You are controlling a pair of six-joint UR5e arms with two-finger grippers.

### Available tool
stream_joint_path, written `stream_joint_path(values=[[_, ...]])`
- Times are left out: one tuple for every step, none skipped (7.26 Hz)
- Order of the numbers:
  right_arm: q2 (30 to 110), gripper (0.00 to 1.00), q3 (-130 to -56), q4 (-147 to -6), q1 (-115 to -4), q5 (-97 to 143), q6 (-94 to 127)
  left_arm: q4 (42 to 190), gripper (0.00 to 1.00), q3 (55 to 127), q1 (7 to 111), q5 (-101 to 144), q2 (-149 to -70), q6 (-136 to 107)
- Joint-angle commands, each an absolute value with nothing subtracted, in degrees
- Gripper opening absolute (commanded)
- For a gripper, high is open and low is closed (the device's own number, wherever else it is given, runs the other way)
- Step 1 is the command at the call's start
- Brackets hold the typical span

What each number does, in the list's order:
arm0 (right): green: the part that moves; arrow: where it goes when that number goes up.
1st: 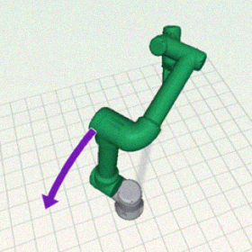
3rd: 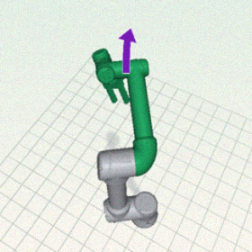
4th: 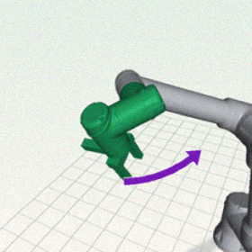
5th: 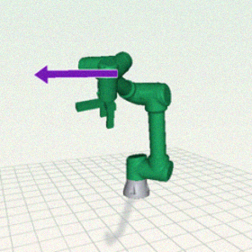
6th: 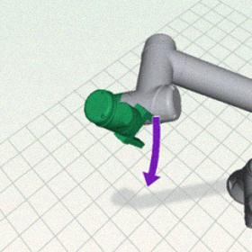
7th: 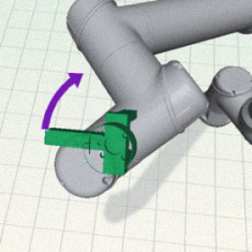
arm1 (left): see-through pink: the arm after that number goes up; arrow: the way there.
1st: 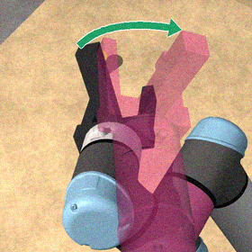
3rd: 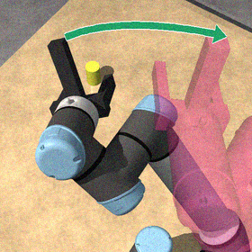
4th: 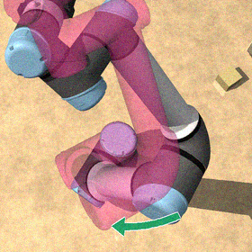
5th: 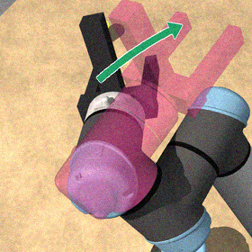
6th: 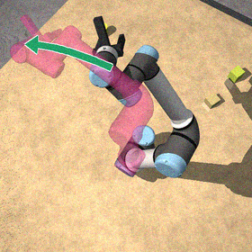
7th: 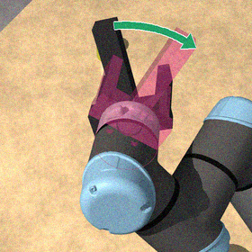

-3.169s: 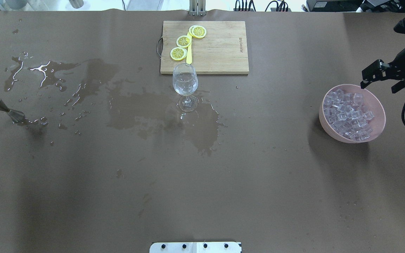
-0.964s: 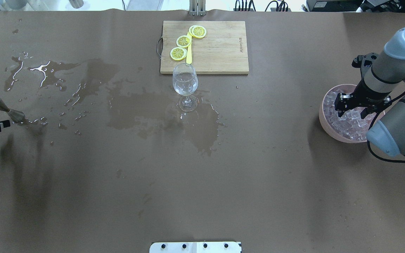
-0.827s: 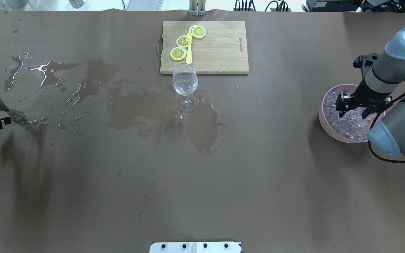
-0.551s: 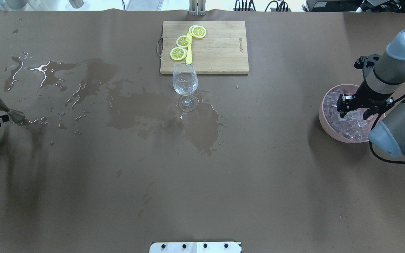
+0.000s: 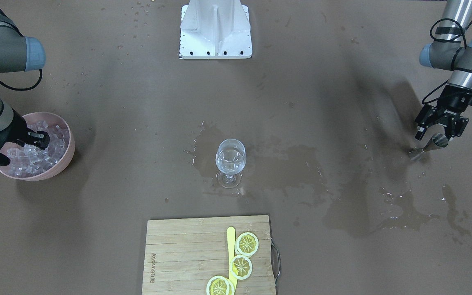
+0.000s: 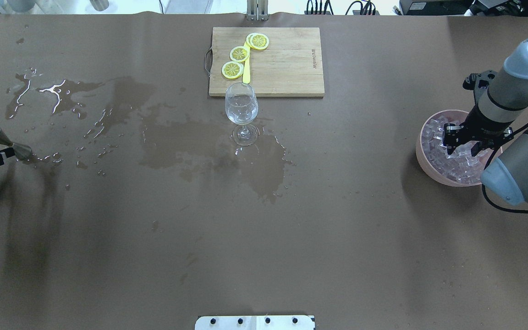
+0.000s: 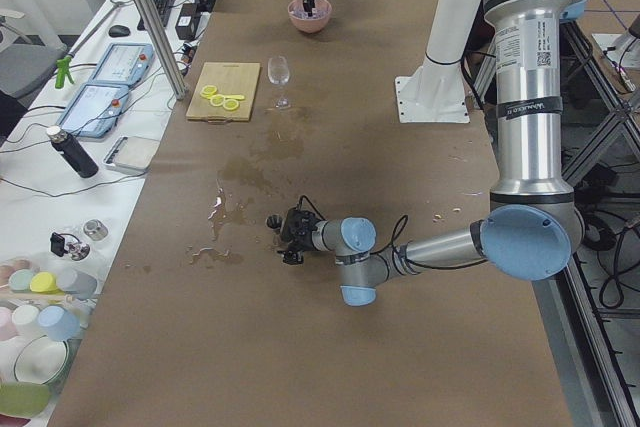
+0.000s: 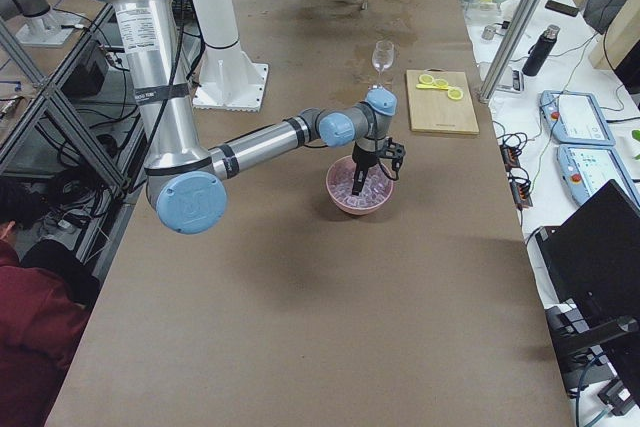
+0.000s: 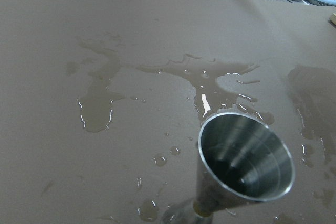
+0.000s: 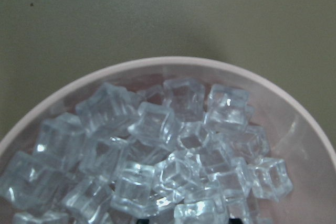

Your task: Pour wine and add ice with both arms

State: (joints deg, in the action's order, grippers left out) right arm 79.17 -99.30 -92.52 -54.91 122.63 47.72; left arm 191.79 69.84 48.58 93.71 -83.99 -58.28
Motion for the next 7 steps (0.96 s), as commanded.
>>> stream_joint_path(values=[[79.01, 0.59, -98.88, -92.55, -55.11, 122.17, 47.72, 191.95, 0.94, 70.31, 48.34, 89.33, -84.81, -56.79], [78.93, 0.60, -98.88, -92.55, -55.28, 121.82, 47.72, 191.87, 0.95, 70.31, 48.25, 88.69, -84.90, -54.17], [78.75, 0.61, -98.88, -92.55, -55.98, 121.90, 47.64, 191.87, 0.95, 70.14, 47.47, 86.25, -84.82, -53.88], [78.66, 0.62, -98.88, -92.55, -56.07, 121.90, 47.64, 191.87, 0.95, 70.05, 45.46, 83.44, -84.81, -53.35], [78.66, 0.62, -98.88, -92.64, -56.16, 121.64, 47.55, 191.87, 0.95, 69.96, 43.61, 81.58, -84.81, -53.35], [78.58, 0.61, -98.88, -92.81, -55.90, 121.12, 47.64, 191.87, 0.95, 69.87, 42.46, 80.43, -84.73, -53.44], [78.49, 0.61, -99.40, -92.81, -55.90, 121.11, 47.64, 191.87, 0.94, 69.87, 41.15, 78.94, -84.64, -53.52]])
